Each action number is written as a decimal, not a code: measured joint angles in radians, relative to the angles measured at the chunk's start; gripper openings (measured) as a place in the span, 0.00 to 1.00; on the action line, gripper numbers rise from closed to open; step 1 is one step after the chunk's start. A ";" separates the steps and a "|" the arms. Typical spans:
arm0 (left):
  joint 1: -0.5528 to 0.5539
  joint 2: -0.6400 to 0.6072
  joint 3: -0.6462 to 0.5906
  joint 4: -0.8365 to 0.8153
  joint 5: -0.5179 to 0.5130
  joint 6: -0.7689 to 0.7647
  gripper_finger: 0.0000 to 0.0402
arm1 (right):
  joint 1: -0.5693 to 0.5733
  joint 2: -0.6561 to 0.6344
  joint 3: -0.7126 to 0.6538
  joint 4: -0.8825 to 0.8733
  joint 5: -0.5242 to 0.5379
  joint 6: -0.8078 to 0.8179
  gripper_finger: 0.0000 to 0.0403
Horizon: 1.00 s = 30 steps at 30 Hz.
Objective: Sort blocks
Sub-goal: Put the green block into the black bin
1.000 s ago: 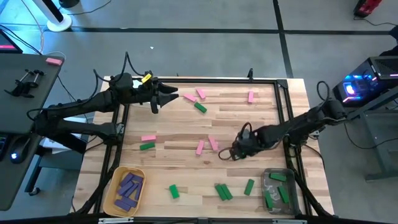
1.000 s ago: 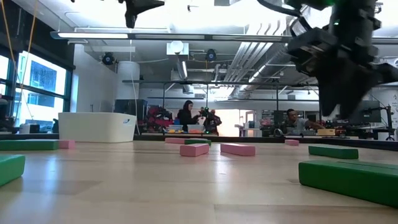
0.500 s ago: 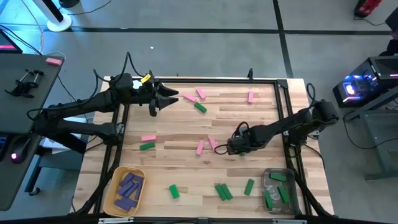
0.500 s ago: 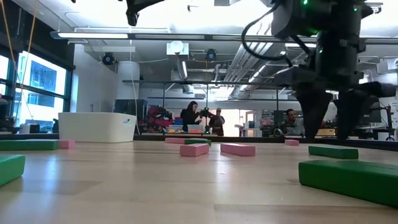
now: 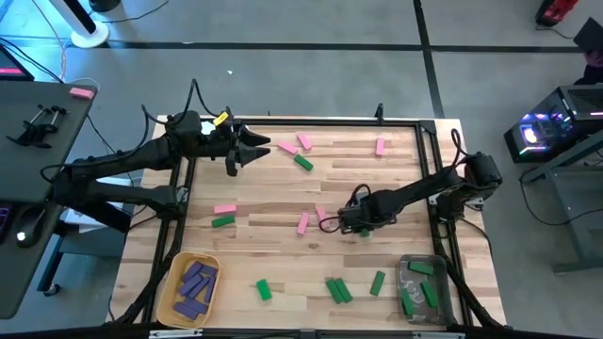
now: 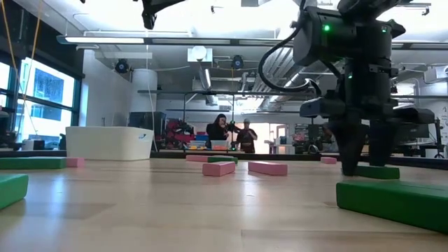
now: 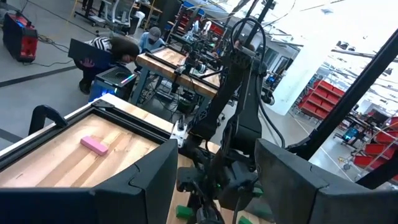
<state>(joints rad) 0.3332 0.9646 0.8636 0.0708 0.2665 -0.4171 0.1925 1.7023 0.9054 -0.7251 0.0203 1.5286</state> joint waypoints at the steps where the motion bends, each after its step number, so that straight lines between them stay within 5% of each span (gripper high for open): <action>1: 0.000 0.000 0.000 0.000 0.000 0.000 0.50 | 0.000 -0.008 0.000 0.001 -0.003 -0.007 0.29; 5: 0.000 0.000 0.000 0.001 0.000 0.000 0.50 | 0.002 -0.060 -0.006 -0.016 -0.014 -0.036 0.04; 13: 0.000 0.000 0.000 0.005 -0.006 0.013 0.50 | 0.055 -0.350 0.000 -0.012 -0.004 -0.077 0.02; 19: 0.000 0.000 0.000 0.026 -0.013 0.078 0.50 | 0.213 -0.542 0.048 -0.044 -0.113 -0.086 0.01; 30: 0.000 0.001 0.000 0.054 -0.013 0.054 0.50 | 0.584 -0.501 0.040 -0.157 -0.301 0.309 0.00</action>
<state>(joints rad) 0.3336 0.9653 0.8635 0.1251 0.2531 -0.3633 0.7769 1.2017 0.9457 -0.8824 -0.2811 1.8373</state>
